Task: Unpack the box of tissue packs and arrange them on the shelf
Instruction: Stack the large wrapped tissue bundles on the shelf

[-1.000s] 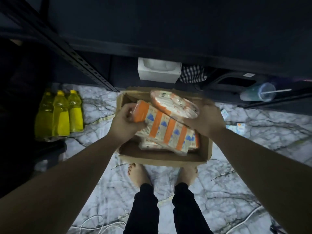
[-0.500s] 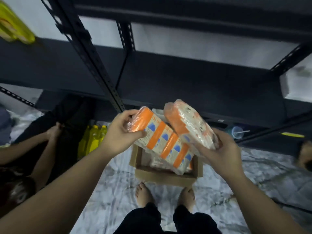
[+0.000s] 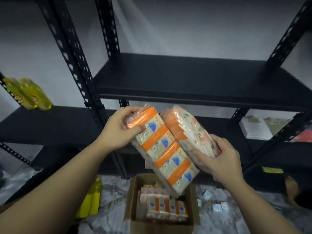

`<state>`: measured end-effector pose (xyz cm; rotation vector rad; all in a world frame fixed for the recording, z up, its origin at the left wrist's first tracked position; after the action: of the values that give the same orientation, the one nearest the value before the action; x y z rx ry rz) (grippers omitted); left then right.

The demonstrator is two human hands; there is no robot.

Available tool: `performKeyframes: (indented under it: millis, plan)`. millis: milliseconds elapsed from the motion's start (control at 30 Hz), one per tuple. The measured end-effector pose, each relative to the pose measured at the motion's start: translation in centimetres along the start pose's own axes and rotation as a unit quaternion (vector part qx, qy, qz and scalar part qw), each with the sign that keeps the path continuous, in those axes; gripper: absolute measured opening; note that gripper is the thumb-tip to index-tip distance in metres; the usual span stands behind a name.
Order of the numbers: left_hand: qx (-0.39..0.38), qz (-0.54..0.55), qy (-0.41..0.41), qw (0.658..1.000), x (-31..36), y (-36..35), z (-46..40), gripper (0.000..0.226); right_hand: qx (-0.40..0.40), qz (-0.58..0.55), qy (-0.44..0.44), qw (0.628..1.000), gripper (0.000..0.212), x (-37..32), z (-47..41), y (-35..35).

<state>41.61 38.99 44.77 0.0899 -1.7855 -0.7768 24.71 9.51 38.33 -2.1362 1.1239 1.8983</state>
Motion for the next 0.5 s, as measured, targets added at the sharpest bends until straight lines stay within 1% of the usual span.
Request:
performKeyframes:
  millis: [133, 200, 267, 367, 500]
  plan:
    - [0.024, 0.015, -0.042, 0.999, 5.0, 2.7, -2.7, 0.046, 0.039, -0.017, 0.031, 0.999, 0.064, -3.8, -2.5, 2.7]
    - [0.045, 0.048, -0.054, 0.996, 7.0, 4.0, -4.2, 0.044, 0.059, -0.016, 0.045, 0.997, 0.062, -5.4, -4.1, 4.0]
    - [0.062, 0.076, -0.053, 0.994, 8.6, 5.0, -5.8, 0.041, 0.083, -0.018, 0.057, 0.995, 0.065, -6.8, -5.5, 5.3]
    - [0.085, 0.099, -0.038, 0.991, 9.5, 6.4, -8.7, 0.037, 0.122, 0.0, 0.08, 0.989, 0.067, -9.1, -7.0, 6.9]
    - [0.096, 0.091, -0.028, 0.991, 9.1, 7.5, -13.0, 0.033, 0.159, 0.032, 0.093, 0.982, 0.07, -10.8, -8.4, 8.3]
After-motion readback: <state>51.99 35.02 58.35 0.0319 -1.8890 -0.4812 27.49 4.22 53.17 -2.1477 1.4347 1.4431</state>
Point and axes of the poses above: each hand's wrist, its own z-axis away from the middle knuckle, its own y-axis out of the back of the hand, x = y × z, the point moved 7 cm from there along -z, towards the middle knuckle, and after that the axes turned 8 degrees about -z, right-handed, at the moved point
